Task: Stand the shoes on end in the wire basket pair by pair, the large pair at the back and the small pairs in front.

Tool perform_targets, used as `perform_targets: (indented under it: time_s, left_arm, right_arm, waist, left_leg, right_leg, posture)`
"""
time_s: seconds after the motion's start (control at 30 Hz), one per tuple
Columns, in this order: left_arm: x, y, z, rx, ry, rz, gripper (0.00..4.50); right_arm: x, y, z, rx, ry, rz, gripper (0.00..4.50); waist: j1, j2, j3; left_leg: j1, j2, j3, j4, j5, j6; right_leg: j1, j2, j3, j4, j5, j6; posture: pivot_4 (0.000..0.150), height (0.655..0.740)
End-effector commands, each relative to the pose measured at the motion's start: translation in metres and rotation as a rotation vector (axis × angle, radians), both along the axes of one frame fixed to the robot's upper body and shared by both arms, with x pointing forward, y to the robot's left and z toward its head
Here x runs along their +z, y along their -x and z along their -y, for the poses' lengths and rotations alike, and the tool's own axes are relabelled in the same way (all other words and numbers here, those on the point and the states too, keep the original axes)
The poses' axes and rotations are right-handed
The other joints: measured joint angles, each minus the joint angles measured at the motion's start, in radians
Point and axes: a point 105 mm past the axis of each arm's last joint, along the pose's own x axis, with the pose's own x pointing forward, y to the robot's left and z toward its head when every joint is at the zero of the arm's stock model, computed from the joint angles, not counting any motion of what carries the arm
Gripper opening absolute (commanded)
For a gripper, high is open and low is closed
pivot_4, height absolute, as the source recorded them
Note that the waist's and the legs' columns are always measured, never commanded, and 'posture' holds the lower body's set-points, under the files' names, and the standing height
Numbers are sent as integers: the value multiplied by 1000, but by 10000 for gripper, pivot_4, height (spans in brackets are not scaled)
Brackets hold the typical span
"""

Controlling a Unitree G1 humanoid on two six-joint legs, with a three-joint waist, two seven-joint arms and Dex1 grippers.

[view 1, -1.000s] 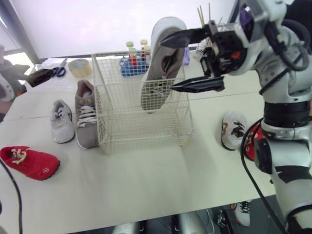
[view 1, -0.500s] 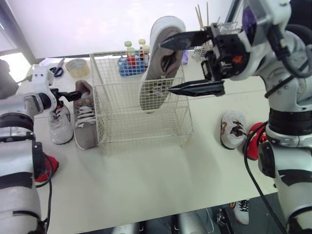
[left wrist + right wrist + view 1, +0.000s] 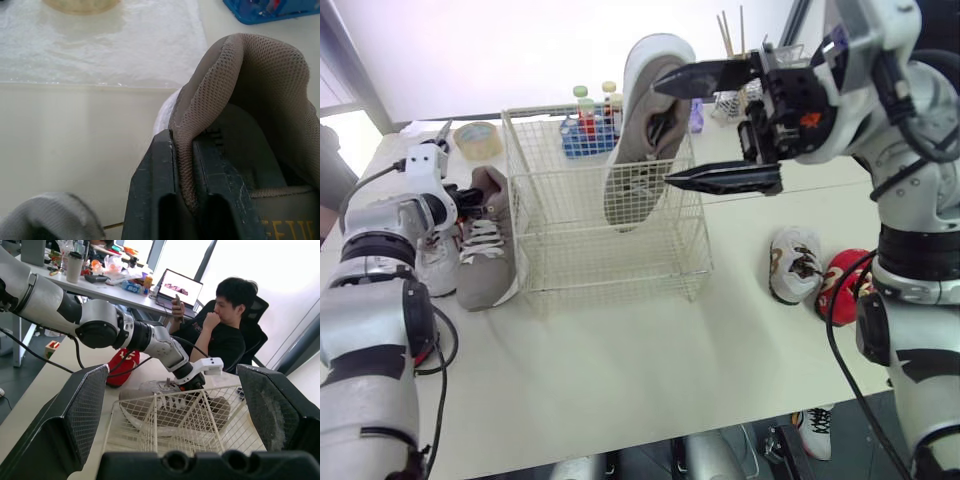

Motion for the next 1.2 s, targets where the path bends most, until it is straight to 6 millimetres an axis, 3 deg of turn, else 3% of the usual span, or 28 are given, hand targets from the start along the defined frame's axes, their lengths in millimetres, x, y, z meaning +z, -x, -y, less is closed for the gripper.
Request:
perform_targets:
  time_s: [0.03, 0.17, 0.33, 0.47, 0.53, 0.63, 0.7, 0.87, 1.03, 1.2]
  left_arm:
    - [37, -1, -12, 59, 46, 119, 638]
    - [111, 2, -24, 116, 43, 401, 638]
    - [209, 35, -25, 196, -64, 802, 638]
    - [274, 82, 1, 219, -160, 1134, 638]
    - [297, 104, 15, 214, -182, 1267, 638]
    - [332, 152, 38, 275, -227, 1577, 638]
    - [340, 167, 56, 275, -217, 1695, 638]
    - [337, 163, 101, 210, -167, 1794, 638]
    - [313, 143, 146, 138, -152, 1802, 638]
    - [276, 126, 176, 103, -152, 1751, 638]
  right_arm:
    - [9, 2, 0, 2, -16, 51, 45000]
    - [9, 0, 1, 0, -17, 56, 45000]
    - [11, -2, 1, -6, -26, 61, 45000]
    - [12, -4, 2, -18, -32, 61, 45000]
    - [12, -4, 2, -22, -37, 58, 45000]
    - [13, -5, 4, -36, -45, 59, 45000]
    - [13, -6, 6, -48, -55, 56, 45000]
    - [13, -5, 9, -71, -63, 52, 45000]
    - [12, -3, 13, -103, -65, 51, 45000]
    - [12, -1, 17, -134, -67, 48, 45000]
  waist:
    - [1, 0, 0]
    - [3, -9, 3]
    - [3, -12, 3]
    - [4, -12, 3]
    - [6, -12, 3]
    - [7, -12, 3]
    - [7, -12, 3]
    - [9, -12, 2]
    - [19, -12, 2]
    - [22, -12, 2]
  left_leg:
    - [0, 0, 0, 0, 0, 0]
    - [-2, 0, 0, 0, 1, -1]
    - [-14, 0, -2, 3, 4, -7]
    - [-17, 0, -2, 3, 4, -6]
    - [-17, 0, -2, 3, 4, -6]
    - [-17, 0, -2, 3, 4, -6]
    - [-17, 0, -2, 4, 4, -6]
    - [-15, -1, -1, 4, 4, -6]
    - [-15, -1, -1, 6, 4, -7]
    - [-15, 0, -1, 6, 4, -6]
  right_leg:
    - [0, 0, 0, 0, 0, 0]
    - [-2, 0, 0, 0, 0, 0]
    - [-10, 0, -1, 0, 1, 1]
    - [-13, -1, 0, 0, 3, 4]
    - [-13, -1, 0, -1, 3, 4]
    - [-12, -1, -1, -1, 3, 4]
    - [-12, -1, -1, -2, 3, 4]
    - [-11, -1, -1, -2, 3, 4]
    - [-10, 0, -1, -2, 3, 4]
    - [-10, 0, 0, -2, 3, 4]
  posture:
    - [1500, 7400]
    - [1500, 7400]
    - [1500, 7400]
    - [1500, 7400]
    - [1500, 7400]
    - [1500, 7400]
    - [1500, 7400]
    - [1500, 7400]
    - [1500, 7400]
    - [1500, 7400]
